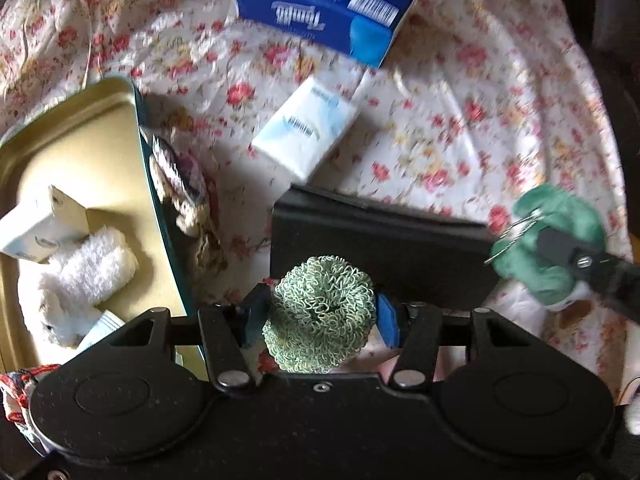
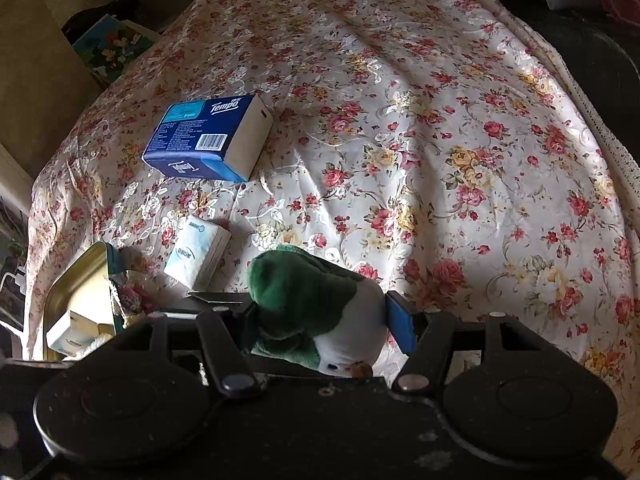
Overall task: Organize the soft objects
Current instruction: 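Grasp the green scrubber ball with the left tool while the right tool holds the green plush toy, then carry the scrubber ball and plush toy over the tray and open both tools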
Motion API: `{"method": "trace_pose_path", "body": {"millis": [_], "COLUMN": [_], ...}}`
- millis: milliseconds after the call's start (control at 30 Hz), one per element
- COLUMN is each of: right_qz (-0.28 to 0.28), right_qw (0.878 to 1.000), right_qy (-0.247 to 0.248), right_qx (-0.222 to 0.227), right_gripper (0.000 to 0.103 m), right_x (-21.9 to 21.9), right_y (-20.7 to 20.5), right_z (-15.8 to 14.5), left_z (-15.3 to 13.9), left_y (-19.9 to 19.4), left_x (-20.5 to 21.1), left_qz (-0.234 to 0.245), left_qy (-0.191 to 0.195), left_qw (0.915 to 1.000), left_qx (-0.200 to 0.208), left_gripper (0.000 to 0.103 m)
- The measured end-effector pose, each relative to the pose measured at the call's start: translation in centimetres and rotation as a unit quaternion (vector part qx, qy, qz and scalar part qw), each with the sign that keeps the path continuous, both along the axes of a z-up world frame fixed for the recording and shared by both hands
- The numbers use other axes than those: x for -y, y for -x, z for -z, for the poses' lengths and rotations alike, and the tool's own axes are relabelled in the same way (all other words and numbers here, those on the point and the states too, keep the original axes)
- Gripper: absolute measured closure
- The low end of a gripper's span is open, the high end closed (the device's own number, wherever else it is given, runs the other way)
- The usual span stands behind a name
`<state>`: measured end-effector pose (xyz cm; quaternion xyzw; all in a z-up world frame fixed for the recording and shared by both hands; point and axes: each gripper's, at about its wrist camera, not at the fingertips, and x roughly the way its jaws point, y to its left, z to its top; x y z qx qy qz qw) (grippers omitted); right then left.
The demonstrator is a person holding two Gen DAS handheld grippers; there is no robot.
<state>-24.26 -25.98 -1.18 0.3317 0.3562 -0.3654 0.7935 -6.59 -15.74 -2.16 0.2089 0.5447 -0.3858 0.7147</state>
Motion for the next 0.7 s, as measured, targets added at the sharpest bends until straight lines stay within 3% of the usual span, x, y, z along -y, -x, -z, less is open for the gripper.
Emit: {"method": "trace_pose_path", "body": {"millis": [400, 700], "right_qz": [0.008, 0.01], "right_qw": [1.0, 1.0], "right_qy": [-0.003, 0.004], "right_qx": [-0.001, -0.007], "right_gripper": [0.04, 0.04], "right_x": [0.1, 0.0], "right_y": [-0.1, -0.2], "right_z": [0.3, 0.3], "left_z": [-4.4, -6.1], "left_y": [-1.2, -3.3], "left_x": [-2.2, -5.2], "left_qz": [-0.021, -0.067], "left_qy": [0.054, 0.063], "left_qw": [0.9981, 0.9951], "left_qx": [0.02, 0.038], "left_gripper": [0.05, 0.05]}}
